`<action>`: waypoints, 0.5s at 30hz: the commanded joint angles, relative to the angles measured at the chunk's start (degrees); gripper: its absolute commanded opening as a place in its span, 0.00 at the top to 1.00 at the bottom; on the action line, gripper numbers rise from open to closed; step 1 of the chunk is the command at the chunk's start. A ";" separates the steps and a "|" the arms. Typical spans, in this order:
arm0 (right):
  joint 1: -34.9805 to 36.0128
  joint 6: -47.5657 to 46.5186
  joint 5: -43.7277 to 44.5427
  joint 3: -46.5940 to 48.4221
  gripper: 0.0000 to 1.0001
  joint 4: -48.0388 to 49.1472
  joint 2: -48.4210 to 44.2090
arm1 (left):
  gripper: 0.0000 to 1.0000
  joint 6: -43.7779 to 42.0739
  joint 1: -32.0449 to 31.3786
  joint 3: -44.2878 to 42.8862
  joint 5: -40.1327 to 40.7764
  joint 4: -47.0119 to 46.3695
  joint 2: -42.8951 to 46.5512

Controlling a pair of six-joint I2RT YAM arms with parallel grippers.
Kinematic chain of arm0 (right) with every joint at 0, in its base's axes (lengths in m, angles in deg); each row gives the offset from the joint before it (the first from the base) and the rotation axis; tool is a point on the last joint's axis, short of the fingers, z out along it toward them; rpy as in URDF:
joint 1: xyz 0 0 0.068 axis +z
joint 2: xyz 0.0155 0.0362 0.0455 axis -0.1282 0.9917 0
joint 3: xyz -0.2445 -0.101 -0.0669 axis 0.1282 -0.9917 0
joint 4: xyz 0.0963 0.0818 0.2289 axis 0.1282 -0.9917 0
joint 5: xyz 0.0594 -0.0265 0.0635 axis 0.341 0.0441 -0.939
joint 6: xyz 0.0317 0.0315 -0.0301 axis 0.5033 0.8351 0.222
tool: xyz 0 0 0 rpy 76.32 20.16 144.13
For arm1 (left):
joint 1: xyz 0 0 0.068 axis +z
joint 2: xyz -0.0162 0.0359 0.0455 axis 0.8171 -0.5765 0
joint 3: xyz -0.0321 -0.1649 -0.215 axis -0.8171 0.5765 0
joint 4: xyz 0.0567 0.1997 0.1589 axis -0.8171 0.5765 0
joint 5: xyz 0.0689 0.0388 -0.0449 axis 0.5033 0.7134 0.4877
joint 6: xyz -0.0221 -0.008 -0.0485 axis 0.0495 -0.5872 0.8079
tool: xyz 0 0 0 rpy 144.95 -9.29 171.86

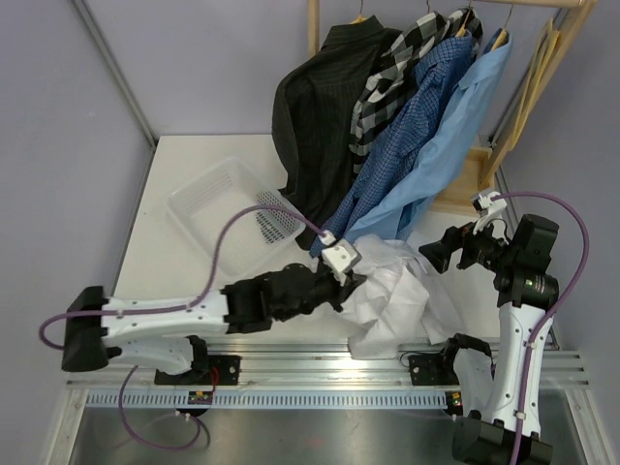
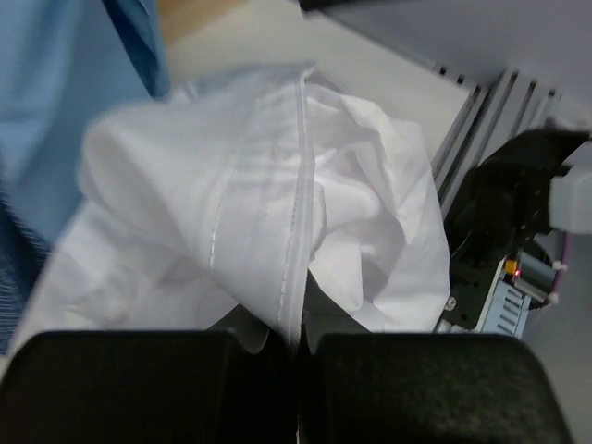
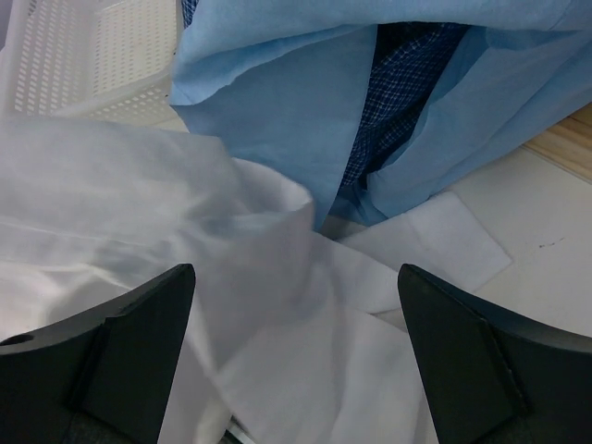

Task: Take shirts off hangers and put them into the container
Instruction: Place the shirt into the basket

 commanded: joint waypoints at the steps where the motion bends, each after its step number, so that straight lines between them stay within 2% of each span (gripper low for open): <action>1: -0.42 0.51 0.48 -0.32 0.01 2.44 -0.73 | 1.00 -6.20 -0.04 -2.95 7.74 6.04 12.01; 7: -0.51 0.68 0.31 -0.32 0.01 2.53 -1.00 | 1.00 -20.07 0.92 -13.65 24.69 14.31 21.98; 12: -0.60 0.68 0.48 -0.40 0.01 2.53 -1.17 | 1.00 -32.55 4.61 -24.03 30.52 12.48 22.78; 15: -0.60 0.68 0.75 -0.40 0.01 2.62 -1.17 | 1.00 -36.08 8.29 -31.15 31.58 10.63 21.73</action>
